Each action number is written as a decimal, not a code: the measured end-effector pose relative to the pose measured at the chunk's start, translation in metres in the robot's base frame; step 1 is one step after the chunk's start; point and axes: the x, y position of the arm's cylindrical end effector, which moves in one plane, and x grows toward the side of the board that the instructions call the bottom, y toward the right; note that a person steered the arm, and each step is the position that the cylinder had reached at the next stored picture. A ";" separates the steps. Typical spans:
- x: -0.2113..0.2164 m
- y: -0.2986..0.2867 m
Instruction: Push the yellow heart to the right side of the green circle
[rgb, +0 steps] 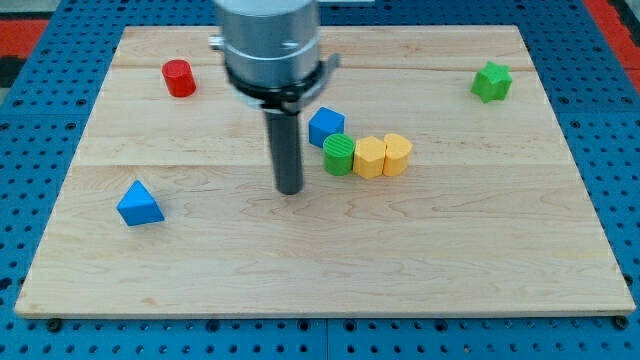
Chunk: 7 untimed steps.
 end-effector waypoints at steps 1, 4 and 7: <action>-0.005 0.109; -0.005 0.135; -0.034 0.116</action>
